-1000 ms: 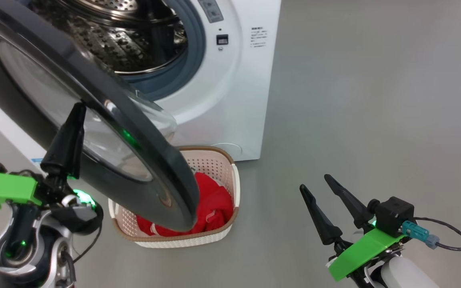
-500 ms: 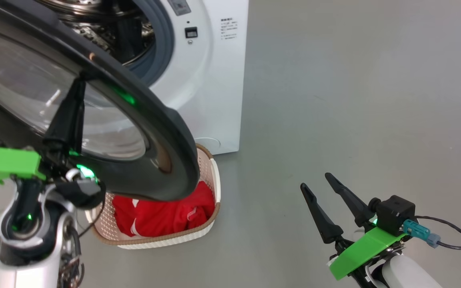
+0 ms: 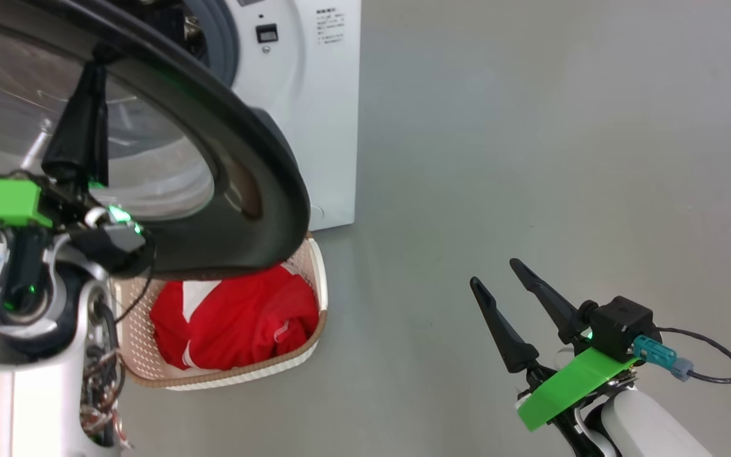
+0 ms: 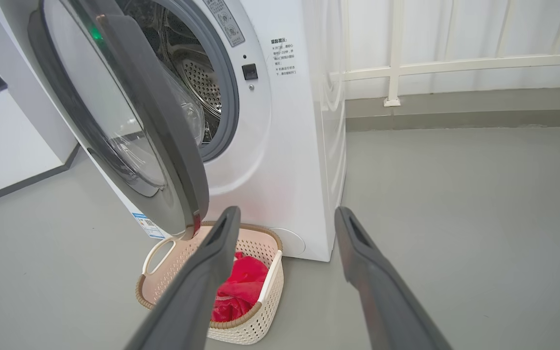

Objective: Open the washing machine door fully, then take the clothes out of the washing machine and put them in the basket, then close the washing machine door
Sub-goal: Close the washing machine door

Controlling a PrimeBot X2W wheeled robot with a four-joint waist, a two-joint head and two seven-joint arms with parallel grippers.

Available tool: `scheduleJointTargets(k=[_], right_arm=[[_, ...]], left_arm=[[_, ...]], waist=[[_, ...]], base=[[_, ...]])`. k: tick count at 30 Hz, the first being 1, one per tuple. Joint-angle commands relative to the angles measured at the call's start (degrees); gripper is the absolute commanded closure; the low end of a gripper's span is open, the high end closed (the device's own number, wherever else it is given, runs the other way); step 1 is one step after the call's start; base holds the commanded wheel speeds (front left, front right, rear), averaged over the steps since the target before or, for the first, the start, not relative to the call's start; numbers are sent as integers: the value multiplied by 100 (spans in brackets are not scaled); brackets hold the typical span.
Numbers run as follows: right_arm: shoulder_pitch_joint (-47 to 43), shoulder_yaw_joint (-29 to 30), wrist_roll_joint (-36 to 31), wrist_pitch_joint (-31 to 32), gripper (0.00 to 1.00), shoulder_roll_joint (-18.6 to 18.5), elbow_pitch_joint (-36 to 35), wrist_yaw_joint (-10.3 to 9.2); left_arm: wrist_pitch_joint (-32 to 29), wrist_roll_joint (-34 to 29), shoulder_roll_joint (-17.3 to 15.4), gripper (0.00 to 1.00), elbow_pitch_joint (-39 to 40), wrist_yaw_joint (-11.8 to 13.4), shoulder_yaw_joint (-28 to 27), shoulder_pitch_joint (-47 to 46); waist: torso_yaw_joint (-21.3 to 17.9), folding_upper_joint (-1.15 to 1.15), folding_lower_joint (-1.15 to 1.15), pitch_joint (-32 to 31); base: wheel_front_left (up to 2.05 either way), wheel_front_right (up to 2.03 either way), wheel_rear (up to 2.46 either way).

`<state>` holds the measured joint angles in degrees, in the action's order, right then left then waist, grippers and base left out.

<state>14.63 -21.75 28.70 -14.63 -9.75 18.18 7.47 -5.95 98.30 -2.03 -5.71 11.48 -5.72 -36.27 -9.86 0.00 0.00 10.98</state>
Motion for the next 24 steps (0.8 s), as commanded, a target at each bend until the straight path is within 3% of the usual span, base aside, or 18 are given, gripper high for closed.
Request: scheduleJointTargets(k=[1,14,24], right_arm=[[150,-99,-32,-37,0,-9,-148,2],[275,-82,-17,-37,0,23,-218,2],[335,-38,-19,-37,0,57,-210,2]], left_arm=[[19,-45,-139,100,64,-85,-148,-269],[7,-83,-303,100,-416,-285,-241,-955],[-274,-17,-359,100,-562,-400,-159,-1063]], waist=[[-80,0,0,89],[-292,0,0,461],[-236,0,0,536]], base=[[0,0,0],[0,0,0],[0,0,0]])
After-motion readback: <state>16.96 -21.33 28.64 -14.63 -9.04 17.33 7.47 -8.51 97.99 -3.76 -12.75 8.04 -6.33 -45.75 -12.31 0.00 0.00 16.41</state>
